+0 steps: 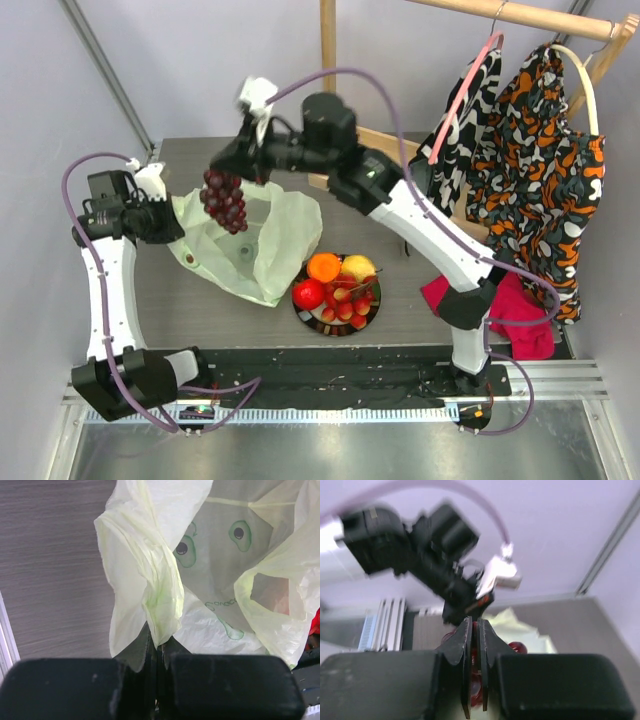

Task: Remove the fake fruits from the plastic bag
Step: Adjust the plastic bag at the center of the board, then place the fake fruit on the plate.

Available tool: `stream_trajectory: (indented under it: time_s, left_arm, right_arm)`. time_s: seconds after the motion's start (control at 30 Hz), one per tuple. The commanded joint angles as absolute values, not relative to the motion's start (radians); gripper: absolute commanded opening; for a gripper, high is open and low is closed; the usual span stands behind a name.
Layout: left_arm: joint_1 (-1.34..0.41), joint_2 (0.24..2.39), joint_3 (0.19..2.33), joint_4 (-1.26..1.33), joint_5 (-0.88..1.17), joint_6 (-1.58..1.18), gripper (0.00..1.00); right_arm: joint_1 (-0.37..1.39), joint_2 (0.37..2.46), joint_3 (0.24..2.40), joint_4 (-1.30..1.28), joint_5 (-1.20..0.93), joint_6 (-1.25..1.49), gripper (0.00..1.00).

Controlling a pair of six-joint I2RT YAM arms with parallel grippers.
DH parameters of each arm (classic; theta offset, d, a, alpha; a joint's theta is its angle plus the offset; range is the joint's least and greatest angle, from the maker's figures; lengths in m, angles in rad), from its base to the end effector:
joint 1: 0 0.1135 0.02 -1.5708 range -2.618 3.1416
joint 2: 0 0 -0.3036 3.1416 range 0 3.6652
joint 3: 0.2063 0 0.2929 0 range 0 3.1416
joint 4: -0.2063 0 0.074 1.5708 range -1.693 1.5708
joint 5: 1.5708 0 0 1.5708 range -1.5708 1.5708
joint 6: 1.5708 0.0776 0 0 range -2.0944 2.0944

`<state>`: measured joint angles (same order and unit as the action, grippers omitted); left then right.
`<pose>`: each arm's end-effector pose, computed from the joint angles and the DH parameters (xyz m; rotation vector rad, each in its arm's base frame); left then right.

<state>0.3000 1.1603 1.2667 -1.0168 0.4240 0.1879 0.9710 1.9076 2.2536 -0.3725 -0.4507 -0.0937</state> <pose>0.2639 0.0482 0.3677 0.0421 2.3951 -0.3012 0.2619 0.4429 0.5499 -1.1580 1.2381 1.0277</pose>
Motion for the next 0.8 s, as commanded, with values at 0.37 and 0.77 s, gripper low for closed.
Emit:
stream_trajectory:
  time_s: [0.37,0.77]
  left_arm:
    - [0.295,1.154,1.355,-0.885,0.236,0.067,0.00]
    - [0.295,1.089,1.241,-0.871,0.156,-0.054,0.00]
  right_arm:
    - [0.746,1.593,1.933,-0.380,-0.287,-0.234,0.01]
    - [0.644,1.399,1.473,-0.390,-0.218,-0.397,0.01]
